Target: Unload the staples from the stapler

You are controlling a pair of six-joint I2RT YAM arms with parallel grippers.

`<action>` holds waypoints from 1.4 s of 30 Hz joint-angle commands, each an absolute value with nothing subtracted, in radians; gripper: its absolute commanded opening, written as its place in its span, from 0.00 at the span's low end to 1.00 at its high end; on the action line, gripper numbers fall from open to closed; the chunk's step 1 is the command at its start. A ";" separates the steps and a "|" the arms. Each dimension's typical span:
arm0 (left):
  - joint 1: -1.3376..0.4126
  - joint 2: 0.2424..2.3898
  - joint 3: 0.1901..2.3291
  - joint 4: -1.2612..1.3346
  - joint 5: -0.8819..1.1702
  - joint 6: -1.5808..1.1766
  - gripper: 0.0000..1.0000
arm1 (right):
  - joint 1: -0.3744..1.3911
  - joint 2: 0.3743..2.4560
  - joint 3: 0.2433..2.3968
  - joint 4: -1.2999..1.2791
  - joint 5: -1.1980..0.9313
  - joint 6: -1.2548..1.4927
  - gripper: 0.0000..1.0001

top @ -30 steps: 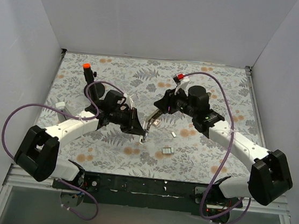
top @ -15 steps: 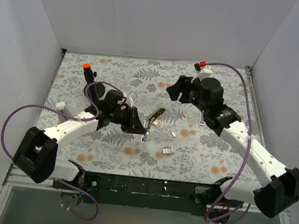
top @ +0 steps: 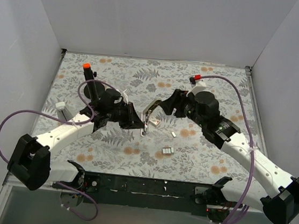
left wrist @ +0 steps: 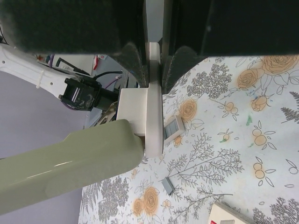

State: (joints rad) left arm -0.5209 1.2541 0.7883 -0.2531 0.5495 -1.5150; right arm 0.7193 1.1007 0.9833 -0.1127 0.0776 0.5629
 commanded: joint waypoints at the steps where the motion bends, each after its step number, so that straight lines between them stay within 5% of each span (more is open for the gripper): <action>1: -0.522 1.198 0.839 -0.271 0.416 -1.479 0.00 | 0.785 1.124 0.999 -0.090 0.113 0.592 0.71; 19: -0.560 1.238 1.049 -0.790 -0.125 -1.335 0.00 | 0.807 0.971 0.793 -0.112 0.146 0.624 0.70; 42: -0.899 1.825 1.503 -1.379 -0.617 -1.543 0.00 | 0.804 0.692 0.615 -0.162 0.186 0.618 0.70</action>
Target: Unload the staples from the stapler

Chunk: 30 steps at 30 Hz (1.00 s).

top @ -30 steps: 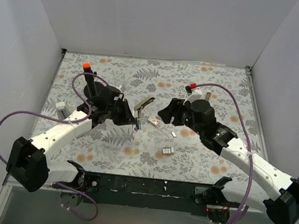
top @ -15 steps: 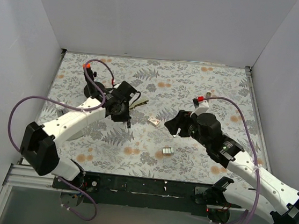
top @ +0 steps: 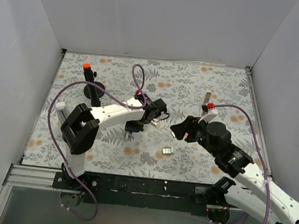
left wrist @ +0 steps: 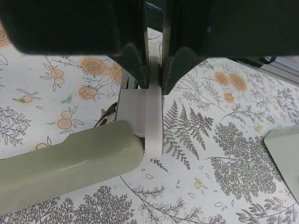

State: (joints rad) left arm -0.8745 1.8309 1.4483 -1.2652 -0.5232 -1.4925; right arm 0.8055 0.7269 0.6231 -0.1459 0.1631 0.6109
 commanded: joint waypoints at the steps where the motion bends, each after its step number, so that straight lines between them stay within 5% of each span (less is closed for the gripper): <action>1: -0.902 1.832 1.503 -1.379 -0.620 -1.545 0.00 | 0.804 0.675 0.614 -0.167 0.196 0.615 0.70; 23: -0.911 1.884 1.425 -1.364 -0.699 -1.574 0.00 | 0.804 0.673 0.638 -0.176 0.192 0.592 0.70; 30: -0.887 1.732 1.325 -1.071 -0.317 -1.491 0.00 | 0.804 0.677 0.574 -0.091 0.062 0.543 0.69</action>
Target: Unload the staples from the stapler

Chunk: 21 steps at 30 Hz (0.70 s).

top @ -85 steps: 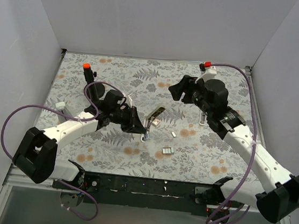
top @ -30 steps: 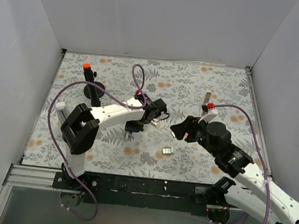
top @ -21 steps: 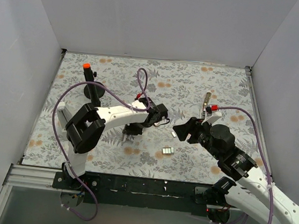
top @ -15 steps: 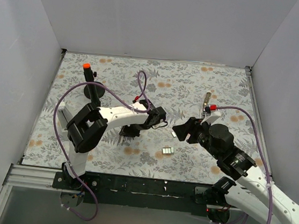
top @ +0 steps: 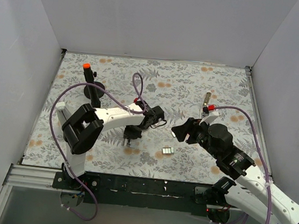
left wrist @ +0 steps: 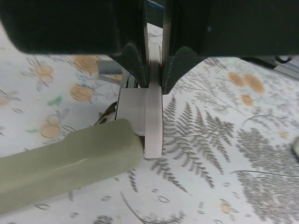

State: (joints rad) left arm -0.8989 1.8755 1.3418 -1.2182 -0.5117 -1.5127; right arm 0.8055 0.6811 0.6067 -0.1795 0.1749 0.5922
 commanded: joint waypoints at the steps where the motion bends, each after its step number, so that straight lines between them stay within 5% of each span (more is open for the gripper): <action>1: -0.887 1.721 1.324 -1.057 -0.295 -1.493 0.00 | 0.804 0.673 0.527 -0.010 0.008 0.525 0.68; 13: -0.882 1.648 1.302 -1.089 -0.324 -1.529 0.00 | 0.807 0.713 0.390 0.204 -0.158 0.567 0.62; 21: -0.847 1.398 1.188 -0.823 -0.013 -1.558 0.00 | 0.808 0.767 0.466 0.150 -0.049 0.808 0.66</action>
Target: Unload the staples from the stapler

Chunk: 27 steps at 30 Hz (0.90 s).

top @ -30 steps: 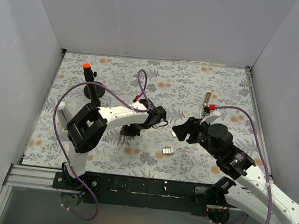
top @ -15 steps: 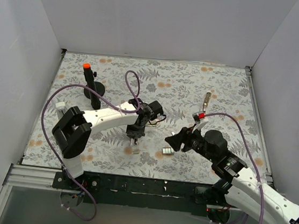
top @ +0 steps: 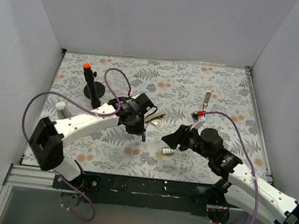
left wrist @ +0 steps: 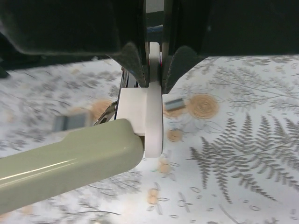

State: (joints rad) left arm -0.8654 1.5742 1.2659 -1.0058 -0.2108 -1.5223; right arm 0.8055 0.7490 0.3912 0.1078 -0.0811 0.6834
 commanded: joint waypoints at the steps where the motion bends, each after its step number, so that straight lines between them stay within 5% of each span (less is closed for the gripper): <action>1: -0.844 1.373 1.166 -0.740 0.030 -1.569 0.00 | 0.810 0.773 0.480 0.164 -0.049 0.821 0.68; 18: -0.818 1.224 0.939 -0.354 0.293 -1.631 0.00 | 0.850 0.979 0.623 0.221 0.058 0.844 0.67; 24: -0.816 1.238 0.934 -0.321 0.319 -1.617 0.00 | 0.868 1.028 0.653 0.199 0.089 0.808 0.54; 27: -0.815 1.238 0.940 -0.313 0.321 -1.612 0.00 | 0.870 1.032 0.669 0.190 0.109 0.790 0.37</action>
